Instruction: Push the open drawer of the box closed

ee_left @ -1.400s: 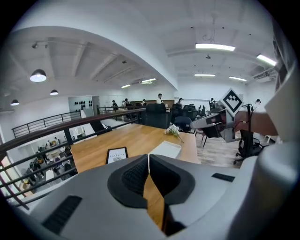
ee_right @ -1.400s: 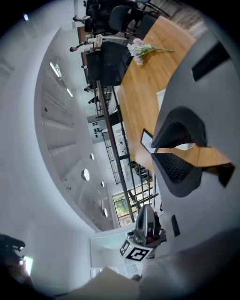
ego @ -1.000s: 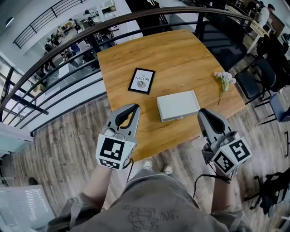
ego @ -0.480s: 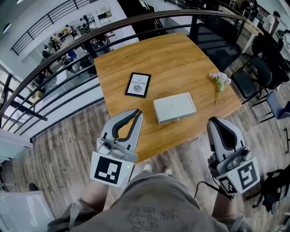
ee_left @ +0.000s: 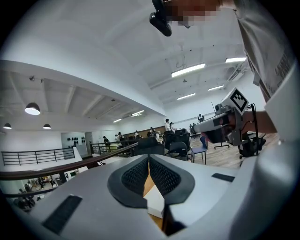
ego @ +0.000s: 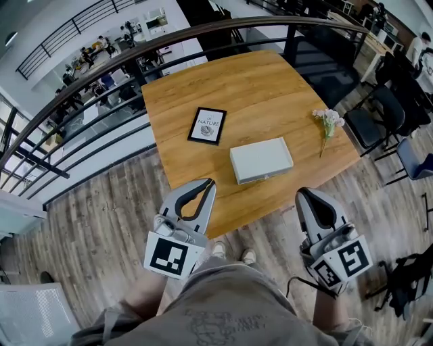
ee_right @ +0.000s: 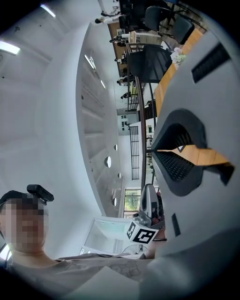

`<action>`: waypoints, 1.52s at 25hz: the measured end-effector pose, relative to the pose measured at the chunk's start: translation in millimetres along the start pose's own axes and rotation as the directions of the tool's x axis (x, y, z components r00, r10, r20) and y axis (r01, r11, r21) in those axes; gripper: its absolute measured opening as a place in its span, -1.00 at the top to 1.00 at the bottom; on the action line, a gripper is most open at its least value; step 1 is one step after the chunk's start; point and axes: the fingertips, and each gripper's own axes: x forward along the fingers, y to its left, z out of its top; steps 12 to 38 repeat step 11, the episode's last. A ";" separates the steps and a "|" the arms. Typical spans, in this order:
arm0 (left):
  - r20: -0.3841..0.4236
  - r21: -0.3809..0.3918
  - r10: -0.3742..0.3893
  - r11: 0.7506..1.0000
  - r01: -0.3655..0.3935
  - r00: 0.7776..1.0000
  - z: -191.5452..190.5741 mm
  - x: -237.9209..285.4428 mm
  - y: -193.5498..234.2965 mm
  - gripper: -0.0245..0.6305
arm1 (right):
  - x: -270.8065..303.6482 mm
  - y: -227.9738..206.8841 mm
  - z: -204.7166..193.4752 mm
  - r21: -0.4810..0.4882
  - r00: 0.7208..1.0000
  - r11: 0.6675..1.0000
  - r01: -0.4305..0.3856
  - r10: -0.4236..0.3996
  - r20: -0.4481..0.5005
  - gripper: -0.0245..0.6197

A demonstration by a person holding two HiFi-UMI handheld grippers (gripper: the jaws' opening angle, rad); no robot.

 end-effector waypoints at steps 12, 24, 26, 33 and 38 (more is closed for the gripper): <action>-0.028 -0.009 0.011 1.000 -0.011 1.000 -16.9 -19.1 12.1 0.85 | 13.8 18.6 -14.1 0.002 0.999 1.000 -0.018 0.018 -0.038 0.81; -0.028 -0.009 0.011 1.000 -0.011 1.000 -16.9 -19.1 12.1 0.85 | 13.8 18.6 -14.1 0.002 0.999 1.000 -0.018 0.018 -0.038 0.81; -0.028 -0.009 0.011 1.000 -0.011 1.000 -16.9 -19.1 12.1 0.85 | 13.8 18.6 -14.1 0.002 0.999 1.000 -0.018 0.018 -0.038 0.81; -0.028 -0.009 0.011 1.000 -0.011 1.000 -16.9 -19.1 12.1 0.85 | 13.8 18.6 -14.1 0.002 0.999 1.000 -0.018 0.018 -0.038 0.81; -0.028 -0.009 0.011 1.000 -0.011 1.000 -16.9 -19.1 12.1 0.85 | 13.8 18.6 -14.1 0.002 0.999 1.000 -0.018 0.018 -0.038 0.81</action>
